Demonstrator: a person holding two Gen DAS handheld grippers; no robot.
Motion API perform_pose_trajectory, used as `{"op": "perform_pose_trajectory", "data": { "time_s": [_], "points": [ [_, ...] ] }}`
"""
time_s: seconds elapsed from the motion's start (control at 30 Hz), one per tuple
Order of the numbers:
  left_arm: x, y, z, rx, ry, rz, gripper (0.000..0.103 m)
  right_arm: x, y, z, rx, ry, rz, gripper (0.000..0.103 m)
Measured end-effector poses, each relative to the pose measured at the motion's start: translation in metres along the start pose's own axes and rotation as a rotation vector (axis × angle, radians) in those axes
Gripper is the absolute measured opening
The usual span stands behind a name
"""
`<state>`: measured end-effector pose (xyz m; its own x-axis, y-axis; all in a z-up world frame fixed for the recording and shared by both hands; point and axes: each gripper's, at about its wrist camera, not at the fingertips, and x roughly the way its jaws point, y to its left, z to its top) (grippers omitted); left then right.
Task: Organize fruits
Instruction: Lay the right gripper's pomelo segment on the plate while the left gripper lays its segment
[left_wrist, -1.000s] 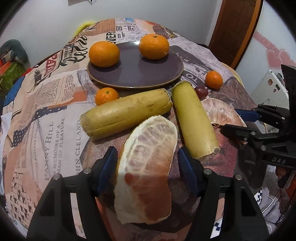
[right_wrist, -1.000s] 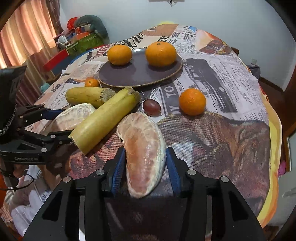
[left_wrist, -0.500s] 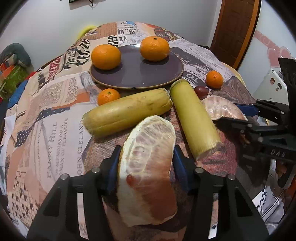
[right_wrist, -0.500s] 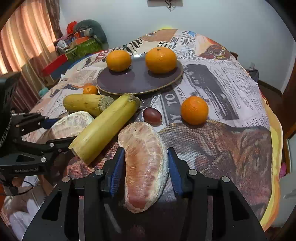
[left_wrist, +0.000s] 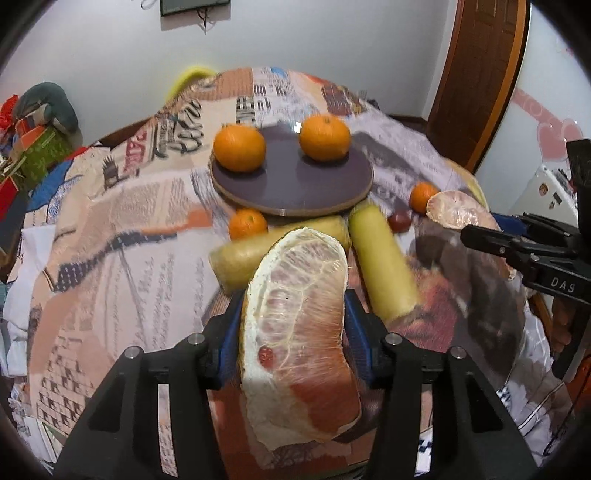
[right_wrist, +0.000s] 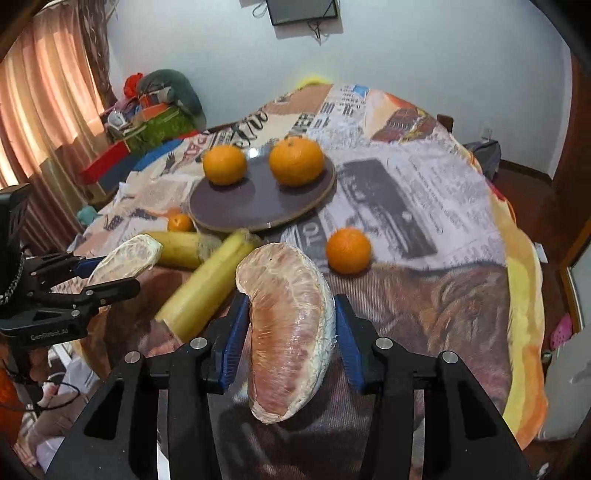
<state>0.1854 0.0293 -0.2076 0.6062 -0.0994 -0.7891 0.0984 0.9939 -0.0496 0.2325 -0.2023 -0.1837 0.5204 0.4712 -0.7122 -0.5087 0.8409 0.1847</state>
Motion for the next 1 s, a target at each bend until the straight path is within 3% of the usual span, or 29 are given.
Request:
{"op": "perform_pose_trajectory", "data": {
  "time_s": [0.43, 1.0],
  "points": [
    [-0.008, 0.012, 0.066, -0.03, -0.147, 0.035, 0.051, 0.001, 0.005, 0.05, -0.026, -0.114, 0.0, 0.043],
    [0.026, 0.05, 0.121, -0.085, -0.208, 0.045, 0.051, 0.039, 0.012, 0.105, -0.057, -0.166, -0.007, 0.043]
  ]
}}
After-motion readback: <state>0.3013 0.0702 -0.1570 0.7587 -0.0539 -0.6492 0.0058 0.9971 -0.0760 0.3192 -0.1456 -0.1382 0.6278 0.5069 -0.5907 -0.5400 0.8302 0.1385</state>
